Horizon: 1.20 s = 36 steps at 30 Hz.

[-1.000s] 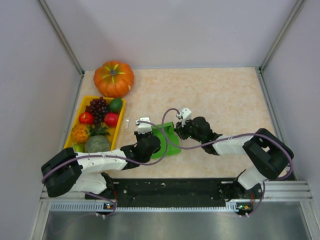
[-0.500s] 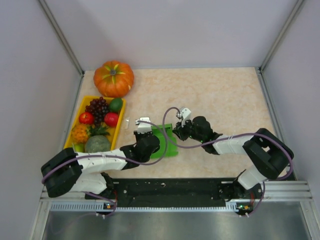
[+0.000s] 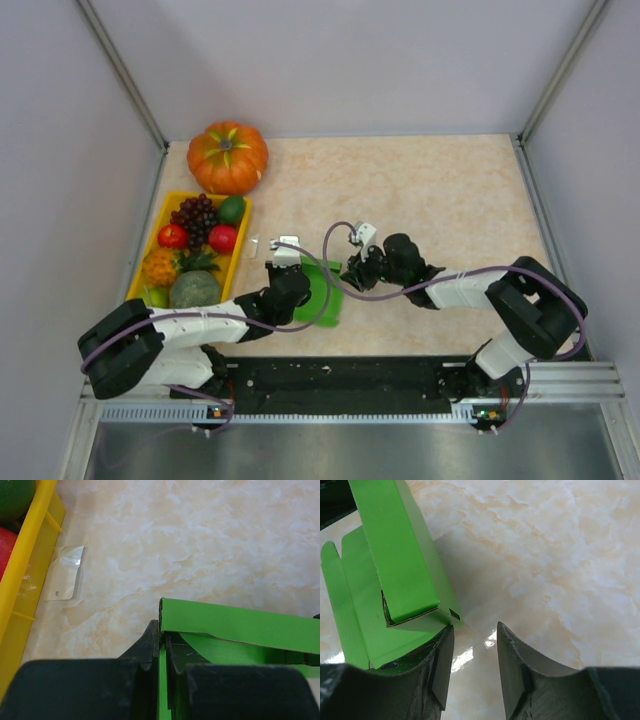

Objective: Fold the paper box

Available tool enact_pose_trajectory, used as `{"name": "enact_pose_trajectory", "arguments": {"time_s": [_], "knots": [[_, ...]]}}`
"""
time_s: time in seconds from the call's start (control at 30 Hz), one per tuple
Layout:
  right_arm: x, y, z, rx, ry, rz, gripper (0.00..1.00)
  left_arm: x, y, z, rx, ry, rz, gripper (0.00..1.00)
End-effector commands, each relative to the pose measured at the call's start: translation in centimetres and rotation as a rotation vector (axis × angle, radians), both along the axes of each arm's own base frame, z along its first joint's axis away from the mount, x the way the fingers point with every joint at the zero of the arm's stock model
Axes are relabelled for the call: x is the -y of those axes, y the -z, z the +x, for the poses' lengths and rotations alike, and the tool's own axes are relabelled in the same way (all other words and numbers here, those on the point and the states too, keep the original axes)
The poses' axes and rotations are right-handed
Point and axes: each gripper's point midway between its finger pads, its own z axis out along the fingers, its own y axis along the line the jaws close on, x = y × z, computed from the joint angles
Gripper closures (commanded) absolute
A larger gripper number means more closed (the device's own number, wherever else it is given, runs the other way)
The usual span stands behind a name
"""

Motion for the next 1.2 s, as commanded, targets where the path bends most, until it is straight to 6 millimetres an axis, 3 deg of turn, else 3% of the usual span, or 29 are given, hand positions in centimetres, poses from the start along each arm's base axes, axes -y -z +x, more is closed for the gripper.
{"name": "enact_pose_trajectory", "arguments": {"time_s": [0.0,0.13,0.27,0.67,0.97,1.07,1.1,1.17], "knots": [[-2.9,-4.8,-1.2,0.091,-0.155,0.155,0.58,4.5,-2.5,-0.4,0.030,0.158,-0.193,1.00],[-2.6,-5.1,-2.1,0.106,-0.187,0.161,0.48,4.3,-2.3,-0.5,0.026,0.168,-0.204,1.00],[-2.6,-5.3,-2.1,0.135,-0.210,0.144,0.47,4.5,-2.3,-0.8,0.032,0.208,-0.216,1.00],[-2.3,-6.1,-5.3,0.097,-0.312,0.189,0.38,4.7,-1.5,-1.4,0.005,0.304,-0.232,1.00],[-2.2,-6.5,-5.6,0.092,-0.324,0.191,0.37,5.4,-1.7,-1.7,-0.007,0.370,-0.244,1.00],[-1.7,-6.3,-6.5,0.022,-0.332,0.193,0.31,5.9,-2.1,-2.1,-0.005,0.442,-0.244,1.00],[-1.5,-6.1,-6.7,0.004,-0.329,0.191,0.20,6.0,-2.0,-2.3,-0.010,0.462,-0.249,1.00],[-0.6,-6.1,-7.2,-0.021,-0.296,0.203,0.16,5.9,-2.2,-2.2,-0.016,0.484,-0.263,1.00]]}}
